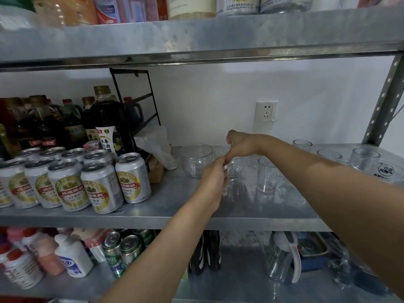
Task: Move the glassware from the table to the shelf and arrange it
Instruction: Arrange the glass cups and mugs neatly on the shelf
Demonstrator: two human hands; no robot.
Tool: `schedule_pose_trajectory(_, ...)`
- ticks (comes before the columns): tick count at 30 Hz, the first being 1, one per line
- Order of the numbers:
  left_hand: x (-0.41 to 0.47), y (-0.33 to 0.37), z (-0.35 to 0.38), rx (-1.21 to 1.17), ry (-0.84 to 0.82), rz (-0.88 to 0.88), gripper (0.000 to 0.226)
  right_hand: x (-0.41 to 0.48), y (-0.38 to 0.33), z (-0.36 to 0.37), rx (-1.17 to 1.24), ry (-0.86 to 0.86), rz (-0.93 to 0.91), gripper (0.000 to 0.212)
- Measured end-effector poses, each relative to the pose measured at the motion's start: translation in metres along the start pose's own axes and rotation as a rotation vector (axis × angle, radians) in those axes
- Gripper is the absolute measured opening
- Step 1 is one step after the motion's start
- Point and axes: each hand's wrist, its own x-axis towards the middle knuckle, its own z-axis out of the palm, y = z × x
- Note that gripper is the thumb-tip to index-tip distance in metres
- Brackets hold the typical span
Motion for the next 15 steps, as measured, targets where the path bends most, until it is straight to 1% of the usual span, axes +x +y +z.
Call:
schedule_pose_trajectory(7, 0.0006, 0.0008, 0.0007, 0.007, 0.007, -0.019, 0.029, 0.0018, 0.0011, 0.0004, -0.017, -0.001, -0.011, 0.078)
schedule_pose_trajectory(13, 0.0021, 0.0025, 0.0001, -0.007, -0.002, -0.033, 0.020, 0.0021, 0.0012, 0.0010, -0.038, -0.006, -0.026, 0.079)
schedule_pose_trajectory(15, 0.0003, 0.0034, 0.0008, -0.015, 0.002, -0.030, 0.037, 0.0022, 0.0020, 0.0009, -0.037, -0.017, -0.025, 0.078)
